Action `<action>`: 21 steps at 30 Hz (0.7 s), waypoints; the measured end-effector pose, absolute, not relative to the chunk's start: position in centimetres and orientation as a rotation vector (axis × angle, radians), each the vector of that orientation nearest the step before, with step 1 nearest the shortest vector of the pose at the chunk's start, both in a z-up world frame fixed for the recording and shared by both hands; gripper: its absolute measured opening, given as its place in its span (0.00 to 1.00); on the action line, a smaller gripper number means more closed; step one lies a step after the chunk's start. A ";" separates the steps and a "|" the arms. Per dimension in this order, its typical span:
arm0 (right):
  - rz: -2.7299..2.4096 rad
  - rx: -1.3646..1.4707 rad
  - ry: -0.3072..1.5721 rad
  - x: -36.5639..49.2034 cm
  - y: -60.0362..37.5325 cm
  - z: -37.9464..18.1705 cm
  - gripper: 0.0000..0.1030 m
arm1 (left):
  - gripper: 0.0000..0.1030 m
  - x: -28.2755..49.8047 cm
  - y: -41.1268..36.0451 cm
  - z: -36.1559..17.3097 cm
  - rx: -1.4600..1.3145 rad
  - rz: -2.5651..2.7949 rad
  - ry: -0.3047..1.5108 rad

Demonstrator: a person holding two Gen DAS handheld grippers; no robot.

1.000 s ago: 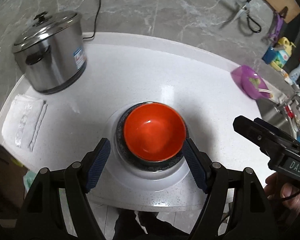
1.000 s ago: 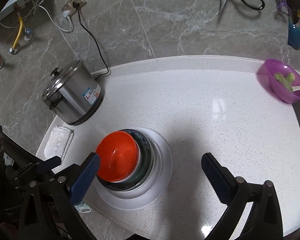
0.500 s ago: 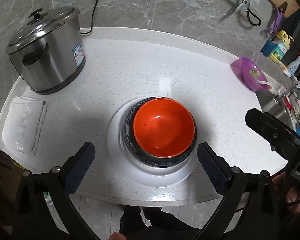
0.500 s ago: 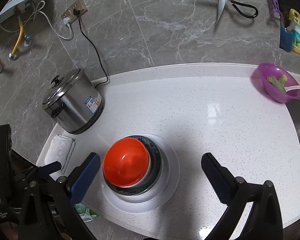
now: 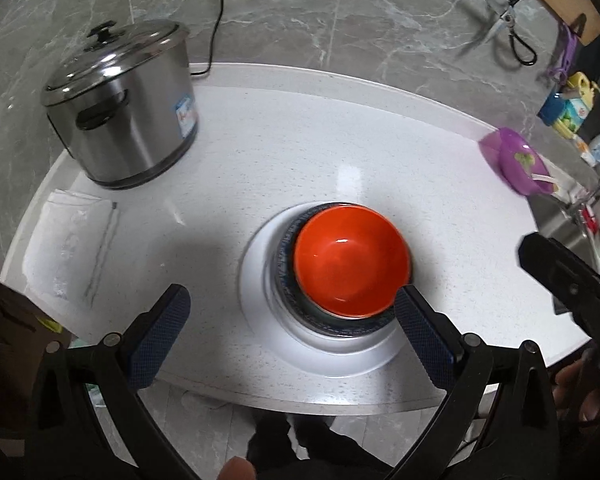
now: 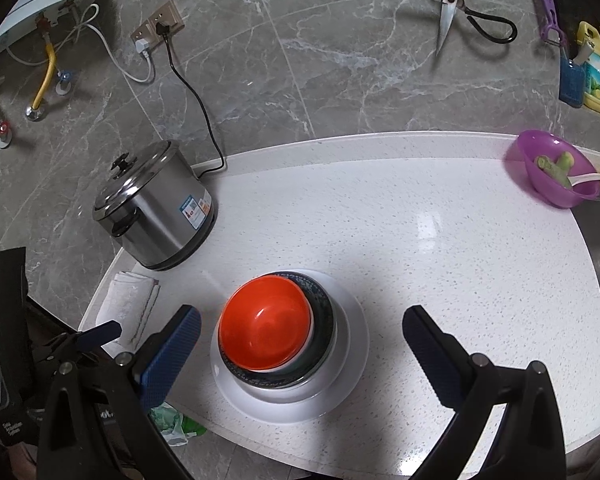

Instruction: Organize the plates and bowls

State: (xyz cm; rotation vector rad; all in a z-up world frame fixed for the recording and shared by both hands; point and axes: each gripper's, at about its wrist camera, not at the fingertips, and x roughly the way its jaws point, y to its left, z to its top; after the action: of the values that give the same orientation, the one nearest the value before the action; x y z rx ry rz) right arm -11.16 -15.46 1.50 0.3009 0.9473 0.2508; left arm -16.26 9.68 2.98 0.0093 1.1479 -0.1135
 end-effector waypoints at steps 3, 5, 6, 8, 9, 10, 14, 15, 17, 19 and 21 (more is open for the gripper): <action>0.259 0.305 0.936 -11.2 -15.7 1.7 1.00 | 1.00 -16.4 9.1 3.1 0.082 -0.070 1.137; 0.256 0.304 0.929 -11.3 -15.8 1.9 1.00 | 1.00 -16.4 8.9 3.2 0.100 -0.060 1.132; 0.257 0.304 0.927 -11.3 -15.9 2.0 1.00 | 1.00 -16.7 8.9 3.3 0.093 -0.057 1.124; 0.260 0.304 0.924 -11.4 -16.0 2.1 1.00 | 1.00 -16.7 9.3 3.8 0.055 -0.065 1.103; 0.262 0.303 0.924 -11.3 -16.0 2.1 1.00 | 1.00 -16.7 9.4 3.9 0.043 -0.066 1.099; 0.263 0.305 0.924 -11.4 -16.0 2.1 1.00 | 1.00 -16.6 9.6 4.0 0.033 -0.061 1.098; 0.275 0.311 0.912 -11.5 -16.1 2.3 1.00 | 0.99 -16.9 10.4 5.7 -0.083 -0.112 1.038; 0.276 0.313 0.907 -11.6 -16.1 2.5 1.00 | 0.99 -17.5 10.7 7.1 -0.118 -0.136 0.963; 0.276 0.318 0.895 -11.6 -16.2 2.7 1.00 | 1.00 -18.7 11.2 9.6 -0.141 -0.172 0.815; 0.275 0.330 0.884 -11.6 -16.5 2.9 1.00 | 1.00 -20.7 11.7 11.8 -0.146 -0.199 0.667; 0.269 0.339 0.876 -11.6 -16.9 3.1 1.00 | 1.00 -21.6 11.9 11.8 -0.184 -0.233 0.667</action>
State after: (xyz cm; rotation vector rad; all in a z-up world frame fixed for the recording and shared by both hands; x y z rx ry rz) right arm -11.63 -16.85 3.06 0.3385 0.8757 0.2687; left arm -21.63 11.92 11.82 -0.1835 0.6665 -0.2332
